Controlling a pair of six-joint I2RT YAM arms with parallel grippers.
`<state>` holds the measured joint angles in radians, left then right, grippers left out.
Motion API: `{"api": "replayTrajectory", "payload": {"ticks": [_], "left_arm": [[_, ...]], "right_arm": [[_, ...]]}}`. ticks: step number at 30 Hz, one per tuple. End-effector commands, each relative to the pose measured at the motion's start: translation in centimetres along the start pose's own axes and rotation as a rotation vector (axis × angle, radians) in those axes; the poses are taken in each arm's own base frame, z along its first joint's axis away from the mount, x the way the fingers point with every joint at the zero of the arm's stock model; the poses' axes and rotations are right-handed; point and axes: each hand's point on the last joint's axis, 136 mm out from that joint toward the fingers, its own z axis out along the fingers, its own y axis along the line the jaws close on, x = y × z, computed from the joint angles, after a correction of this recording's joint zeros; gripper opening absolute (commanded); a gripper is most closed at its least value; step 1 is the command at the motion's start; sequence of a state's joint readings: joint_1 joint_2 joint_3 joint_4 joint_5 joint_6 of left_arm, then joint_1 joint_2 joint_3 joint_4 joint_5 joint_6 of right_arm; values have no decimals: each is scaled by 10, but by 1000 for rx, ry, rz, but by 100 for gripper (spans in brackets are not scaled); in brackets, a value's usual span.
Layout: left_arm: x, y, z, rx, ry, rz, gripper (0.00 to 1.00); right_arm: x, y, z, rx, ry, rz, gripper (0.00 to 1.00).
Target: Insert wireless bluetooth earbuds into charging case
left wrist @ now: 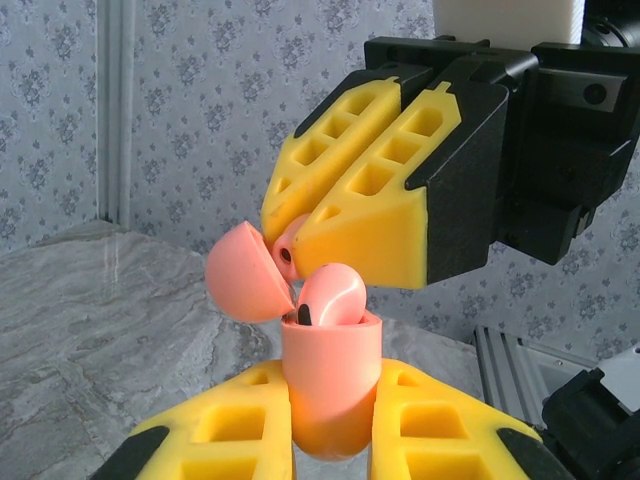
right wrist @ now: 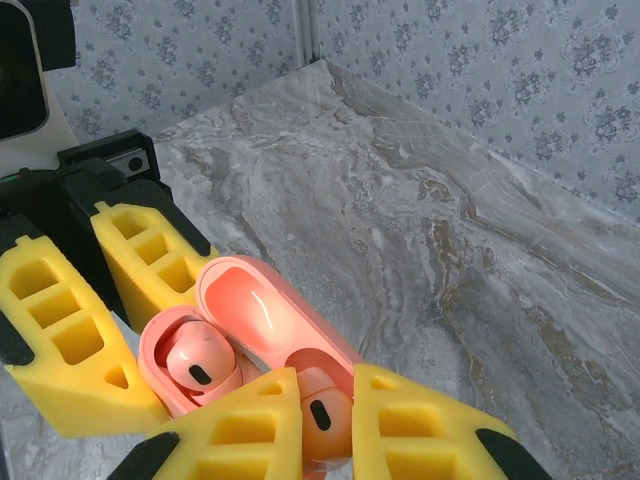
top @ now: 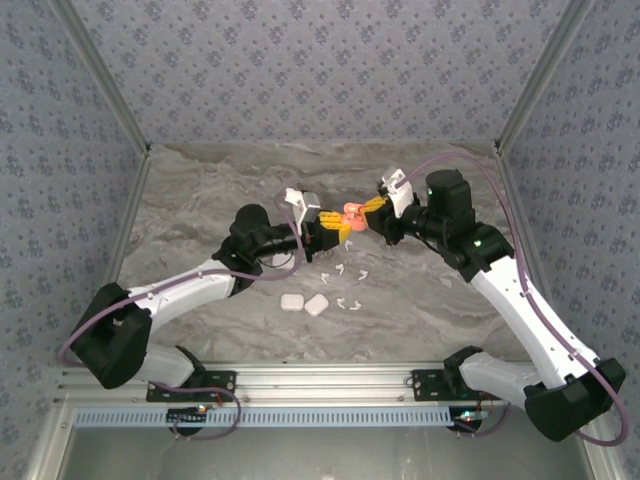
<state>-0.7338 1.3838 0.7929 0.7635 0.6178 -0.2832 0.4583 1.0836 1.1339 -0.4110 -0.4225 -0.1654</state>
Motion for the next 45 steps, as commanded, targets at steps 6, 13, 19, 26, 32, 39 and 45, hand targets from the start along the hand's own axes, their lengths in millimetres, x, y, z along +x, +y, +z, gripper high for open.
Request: {"api": "replayTrajectory", "payload": {"ticks": [6,13,19,26,32,39,45], "left_arm": [[-35,-15,1,47,-108,58,0],[-34,-14,3,54,-100,53,0],[-35,-14,4,56,-102,54,0],[-35,-14,4,58,-105,53,0],[-34,-13,5,62,-106,49,0],[-33,-13,6,65,-106,46,0],[-32,-12,6,61,-107,46,0]], "right_arm": [[13,7,-5,-31,40,-2,15],[12,17,-4,-93,37,4,15],[10,24,-4,-150,30,27,18],[0,21,-8,-175,10,72,25],[-9,21,-12,-204,-14,106,33],[-12,15,-15,-197,-28,154,44],[-40,2,-30,-142,-87,207,58]]}}
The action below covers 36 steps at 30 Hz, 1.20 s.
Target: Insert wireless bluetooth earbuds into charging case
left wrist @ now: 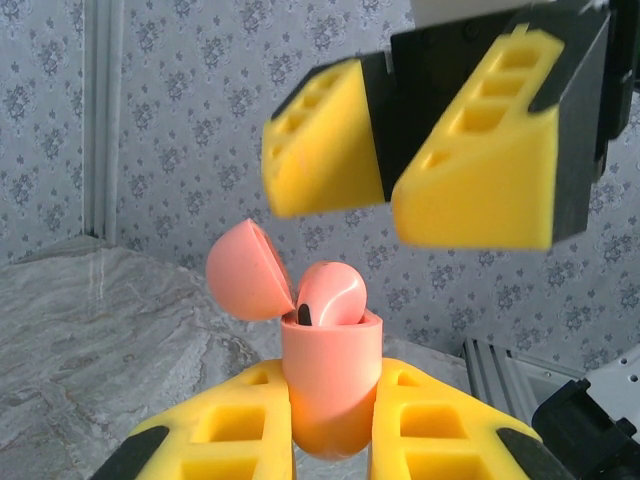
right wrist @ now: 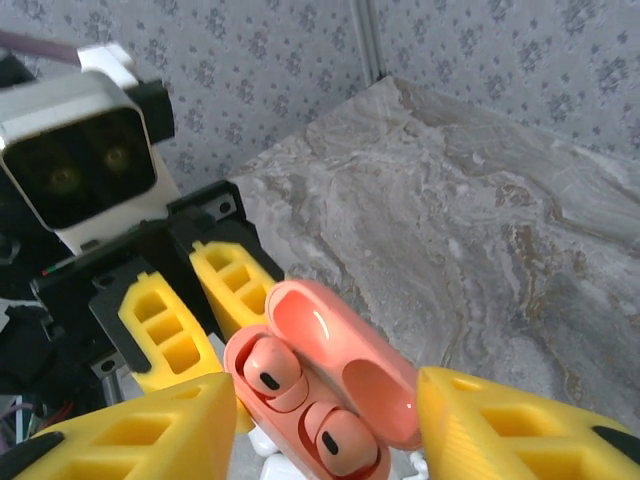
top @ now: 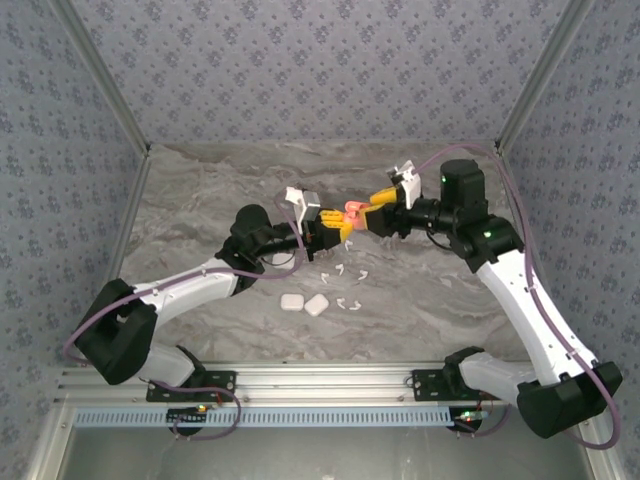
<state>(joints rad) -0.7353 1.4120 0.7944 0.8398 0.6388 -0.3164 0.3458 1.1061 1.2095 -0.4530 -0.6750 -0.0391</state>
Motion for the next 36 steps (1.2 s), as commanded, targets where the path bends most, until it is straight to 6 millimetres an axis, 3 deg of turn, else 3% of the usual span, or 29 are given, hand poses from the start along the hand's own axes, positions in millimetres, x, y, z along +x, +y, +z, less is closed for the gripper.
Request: {"api": "replayTrajectory", "payload": {"ticks": [1,4,8,13,14,20,26,36], "left_arm": [[-28,-9,3,27,-75,52,0],[-28,-10,3,28,-75,54,0],[-30,-11,2,32,-78,57,0],[-30,-11,2,31,-78,56,0],[-30,-11,2,32,-78,57,0],[-30,-10,3,31,-77,56,0],[-27,-10,3,30,-68,51,0],[-24,-7,3,11,-51,63,0]], "right_arm": [[-21,0,-13,11,-49,58,61],[-26,-3,-20,3,-73,111,68],[-16,-12,-21,9,-61,186,82],[-3,-1,-9,-73,-22,226,100],[13,-2,-1,-85,14,249,100],[22,16,18,-186,82,250,100],[4,32,16,-239,54,190,100],[0,38,2,-221,35,137,93]]}}
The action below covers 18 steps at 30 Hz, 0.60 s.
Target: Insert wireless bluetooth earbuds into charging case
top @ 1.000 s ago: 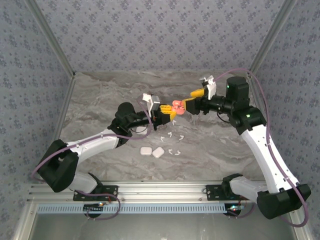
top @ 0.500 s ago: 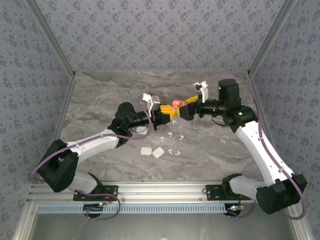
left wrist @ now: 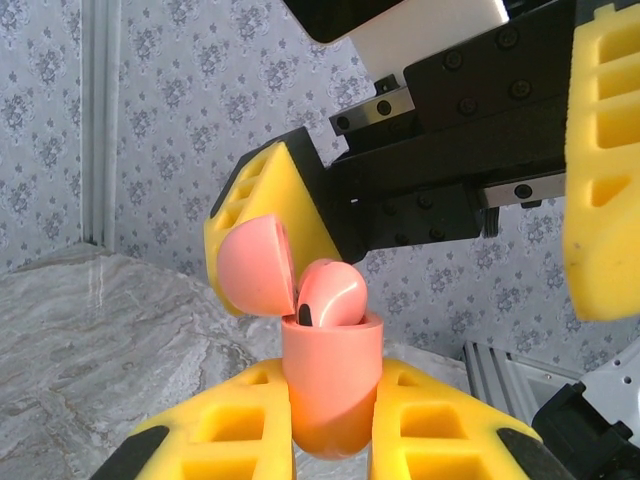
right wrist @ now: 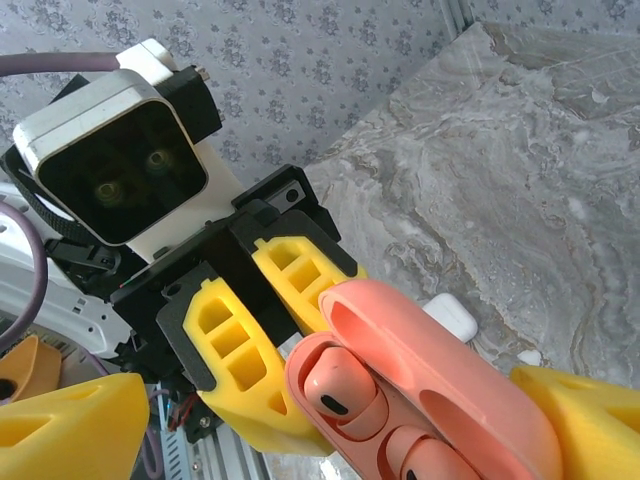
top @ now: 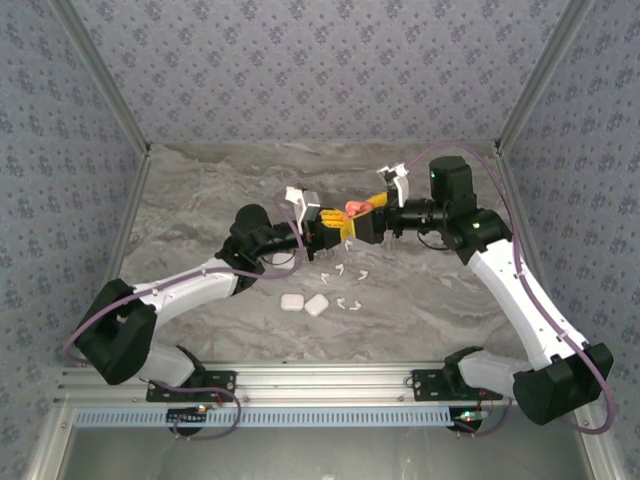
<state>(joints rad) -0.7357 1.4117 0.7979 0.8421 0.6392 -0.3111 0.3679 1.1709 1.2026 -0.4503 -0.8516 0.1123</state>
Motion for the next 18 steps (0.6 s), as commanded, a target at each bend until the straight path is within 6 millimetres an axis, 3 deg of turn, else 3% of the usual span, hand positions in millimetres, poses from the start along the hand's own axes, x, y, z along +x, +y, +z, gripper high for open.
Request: {"api": "replayTrajectory", "payload": {"ticks": [1,11,14,18], "left_arm": [[-22,-7,2,7,-46,55,0],[-24,-5,4,3,-49,56,0],[-24,-4,3,-7,-49,53,0],[-21,4,1,-55,-24,52,0]], "right_arm": [[-9,20,-14,-23,-22,-62,93],[-3,7,-18,58,-14,-55,92],[-7,-13,-25,184,-31,-42,93],[-15,-50,-54,373,-162,14,96]]}}
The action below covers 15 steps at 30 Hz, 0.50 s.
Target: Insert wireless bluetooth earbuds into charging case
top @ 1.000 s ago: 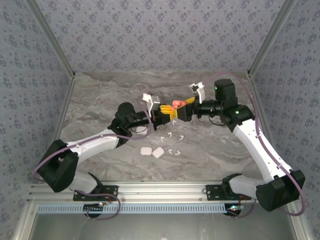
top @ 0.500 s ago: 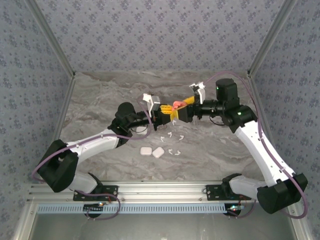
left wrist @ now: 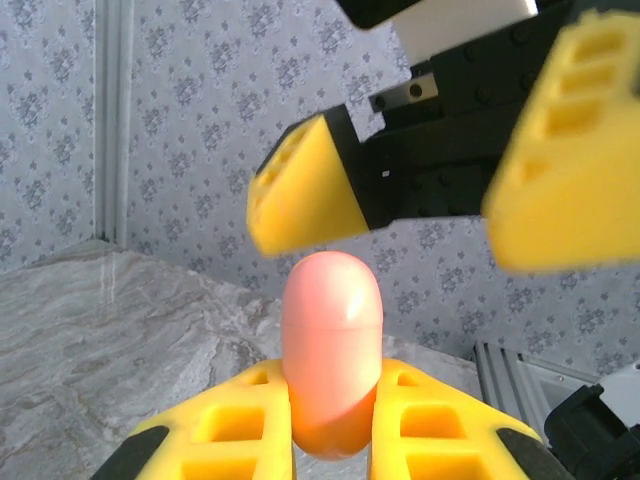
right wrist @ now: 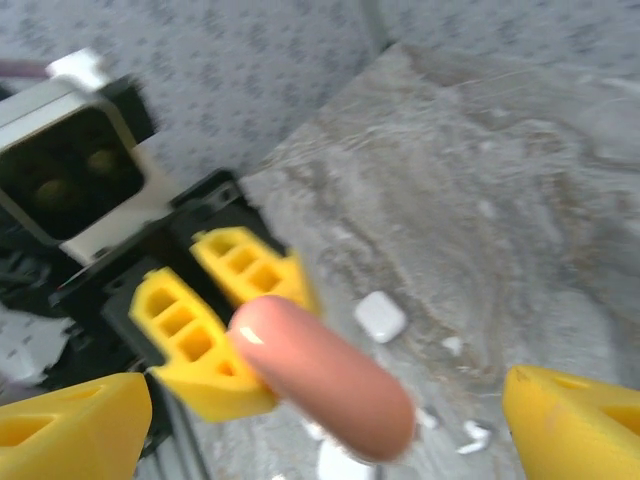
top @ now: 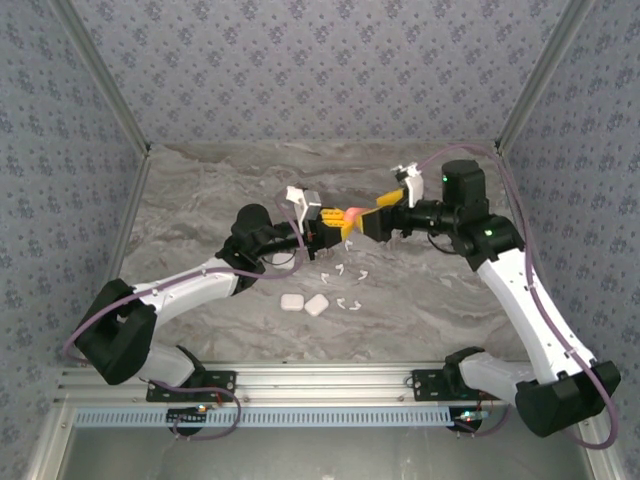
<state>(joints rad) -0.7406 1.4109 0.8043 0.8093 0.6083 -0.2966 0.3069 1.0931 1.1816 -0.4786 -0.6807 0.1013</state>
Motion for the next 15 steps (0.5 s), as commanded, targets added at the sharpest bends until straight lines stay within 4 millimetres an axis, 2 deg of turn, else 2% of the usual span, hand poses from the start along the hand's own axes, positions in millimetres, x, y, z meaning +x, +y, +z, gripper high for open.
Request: {"api": "replayTrajectory", "payload": {"ticks": [1,5,9,13,15], "left_arm": [[-22,4,-3,-45,-22,51,0],[-17,32,-15,-145,34,-4,0],[-2,88,-38,-303,76,-180,0],[25,150,-67,-479,100,-387,0],[40,174,-79,-536,113,-469,0]], "right_arm": [[-12,-34,-26,189,-129,45,96],[-8,-53,-46,269,-219,99,99],[8,-74,-55,344,-264,189,100],[28,-93,-61,400,-280,275,100],[35,-98,-62,414,-286,303,100]]}}
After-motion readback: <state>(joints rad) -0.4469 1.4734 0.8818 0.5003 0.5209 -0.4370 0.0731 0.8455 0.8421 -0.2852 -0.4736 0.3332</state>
